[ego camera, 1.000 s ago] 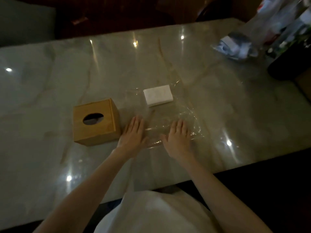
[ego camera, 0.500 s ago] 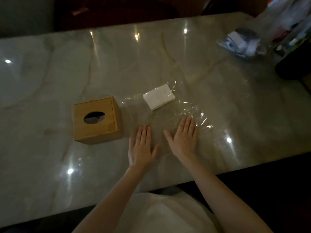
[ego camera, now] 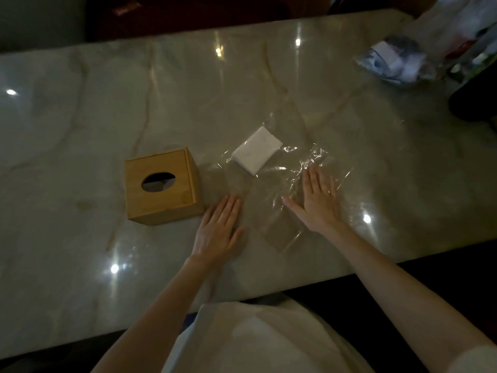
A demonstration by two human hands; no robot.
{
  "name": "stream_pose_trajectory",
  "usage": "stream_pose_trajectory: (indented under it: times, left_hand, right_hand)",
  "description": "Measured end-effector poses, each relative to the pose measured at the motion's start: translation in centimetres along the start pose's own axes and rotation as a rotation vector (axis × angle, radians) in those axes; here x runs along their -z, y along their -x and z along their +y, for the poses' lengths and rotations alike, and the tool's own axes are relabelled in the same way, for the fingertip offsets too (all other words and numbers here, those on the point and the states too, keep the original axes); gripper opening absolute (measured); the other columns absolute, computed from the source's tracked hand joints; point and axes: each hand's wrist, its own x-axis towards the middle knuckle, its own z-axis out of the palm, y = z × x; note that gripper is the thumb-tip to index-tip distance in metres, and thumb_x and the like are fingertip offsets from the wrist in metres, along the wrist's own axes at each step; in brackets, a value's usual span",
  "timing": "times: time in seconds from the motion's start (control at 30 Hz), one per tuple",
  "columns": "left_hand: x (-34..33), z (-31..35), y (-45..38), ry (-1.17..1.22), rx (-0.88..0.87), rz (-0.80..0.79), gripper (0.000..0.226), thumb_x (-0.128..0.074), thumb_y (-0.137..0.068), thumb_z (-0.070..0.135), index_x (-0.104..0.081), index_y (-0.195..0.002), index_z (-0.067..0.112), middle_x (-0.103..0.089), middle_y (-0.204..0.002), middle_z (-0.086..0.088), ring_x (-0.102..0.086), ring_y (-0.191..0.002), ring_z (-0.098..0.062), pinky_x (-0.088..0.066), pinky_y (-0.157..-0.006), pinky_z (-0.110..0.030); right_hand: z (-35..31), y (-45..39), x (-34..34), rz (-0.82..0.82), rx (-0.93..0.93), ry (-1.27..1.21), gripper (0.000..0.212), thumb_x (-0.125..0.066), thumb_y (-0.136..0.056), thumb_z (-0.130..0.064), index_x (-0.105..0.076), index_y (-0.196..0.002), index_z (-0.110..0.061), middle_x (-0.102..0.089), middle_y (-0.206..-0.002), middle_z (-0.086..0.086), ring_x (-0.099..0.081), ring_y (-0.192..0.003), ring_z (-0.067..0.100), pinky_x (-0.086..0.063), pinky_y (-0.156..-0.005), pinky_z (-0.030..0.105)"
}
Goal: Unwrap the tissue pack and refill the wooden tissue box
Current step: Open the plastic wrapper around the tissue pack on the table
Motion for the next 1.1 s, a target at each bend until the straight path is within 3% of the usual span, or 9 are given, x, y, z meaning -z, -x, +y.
stream_pose_trajectory:
  times: [0.13,0.2,0.37,0.5,0.6,0.77,0.97,1.03,1.1]
  left_hand:
    - [0.1,-0.3,0.1,-0.036,-0.027,-0.009,0.061,-0.013,-0.090,0.044,-0.018,-0.143,0.015,-0.021,-0.153,-0.004,-0.016,-0.141,-0.020,-0.016,-0.114,-0.044]
    - [0.0,-0.4,0.1,-0.037,-0.028,-0.012,0.060,-0.014,-0.090,0.044,-0.016,-0.144,0.016,-0.020,-0.154,-0.003,-0.015,-0.142,-0.018,-0.018,-0.116,-0.043]
    - [-0.2,-0.6,0.1,-0.015,-0.026,-0.017,0.055,-0.030,-0.095,0.038,-0.017,-0.144,0.016,-0.019,-0.154,-0.003,-0.013,-0.142,-0.017,-0.016,-0.115,-0.042]
    - [-0.3,-0.5,0.1,-0.012,-0.027,-0.014,0.055,-0.033,-0.095,0.038,-0.018,-0.143,0.016,-0.020,-0.154,-0.004,-0.013,-0.142,-0.017,-0.010,-0.114,-0.038]
    - [-0.3,-0.5,0.1,-0.025,-0.023,-0.012,0.055,-0.034,-0.095,0.037,-0.020,-0.143,0.015,-0.023,-0.153,-0.005,-0.018,-0.141,-0.018,-0.014,-0.114,-0.040]
    - [0.1,-0.3,0.1,-0.049,-0.017,0.006,0.055,-0.025,-0.091,0.038,-0.027,-0.141,0.013,-0.031,-0.149,-0.006,-0.027,-0.138,-0.020,-0.021,-0.112,-0.043]
    - [0.2,-0.5,-0.1,-0.047,-0.023,-0.024,0.057,-0.023,-0.091,0.039,-0.024,-0.142,0.014,-0.029,-0.150,-0.005,-0.022,-0.139,-0.019,-0.018,-0.111,-0.041]
    - [0.2,-0.4,-0.1,-0.051,-0.022,-0.041,0.057,-0.024,-0.091,0.038,-0.025,-0.142,0.013,-0.030,-0.150,-0.005,-0.025,-0.139,-0.021,-0.020,-0.111,-0.042]
    - [0.2,-0.5,-0.1,-0.046,-0.019,-0.051,0.057,-0.025,-0.091,0.038,-0.025,-0.142,0.013,-0.030,-0.150,-0.005,-0.026,-0.139,-0.021,-0.023,-0.111,-0.044]
  right_hand:
    - [-3.3,1.9,0.8,0.184,-0.020,-0.208,0.067,-0.043,-0.090,-0.040,-0.017,-0.144,-0.009,-0.013,-0.156,0.012,-0.005,-0.144,0.026,-0.005,-0.117,0.046]
    - [-6.1,3.3,0.5,0.245,0.057,-0.404,0.054,-0.047,-0.091,-0.023,-0.030,-0.140,-0.008,-0.025,-0.152,0.013,-0.017,-0.143,0.026,-0.013,-0.116,0.045]
    - [-9.4,5.6,-1.7,0.250,0.190,-0.616,0.034,-0.065,-0.080,-0.015,-0.063,-0.111,-0.001,-0.056,-0.130,0.019,-0.049,-0.124,0.033,-0.032,-0.107,0.048]
    - [-9.3,5.7,-2.8,0.267,0.184,-0.657,0.033,-0.069,-0.075,-0.017,-0.067,-0.105,-0.002,-0.062,-0.123,0.018,-0.053,-0.120,0.032,-0.032,-0.106,0.048]
    - [-9.3,5.6,-2.9,0.289,0.161,-0.706,0.028,-0.068,-0.077,-0.015,-0.069,-0.102,-0.004,-0.063,-0.120,0.017,-0.055,-0.119,0.030,-0.034,-0.105,0.046]
    - [-9.6,5.6,-2.3,0.328,0.120,-0.749,0.018,-0.066,-0.079,-0.010,-0.072,-0.095,-0.003,-0.068,-0.113,0.017,-0.058,-0.114,0.029,-0.030,-0.103,0.032]
    - [-9.6,5.3,-1.6,0.307,0.085,-0.829,0.016,-0.063,-0.082,-0.005,-0.071,-0.094,0.000,-0.068,-0.111,0.018,-0.058,-0.113,0.024,-0.036,-0.104,0.038]
    - [-9.5,5.2,-1.1,0.271,0.018,-0.951,0.018,-0.062,-0.082,-0.004,-0.070,-0.098,0.001,-0.068,-0.110,0.015,-0.057,-0.111,0.017,-0.035,-0.105,0.029]
    - [-9.3,5.2,-0.3,0.244,-0.091,-1.127,0.019,-0.062,-0.083,-0.003,-0.069,-0.100,-0.001,-0.070,-0.103,0.006,-0.061,-0.102,0.007,-0.042,-0.095,0.017]
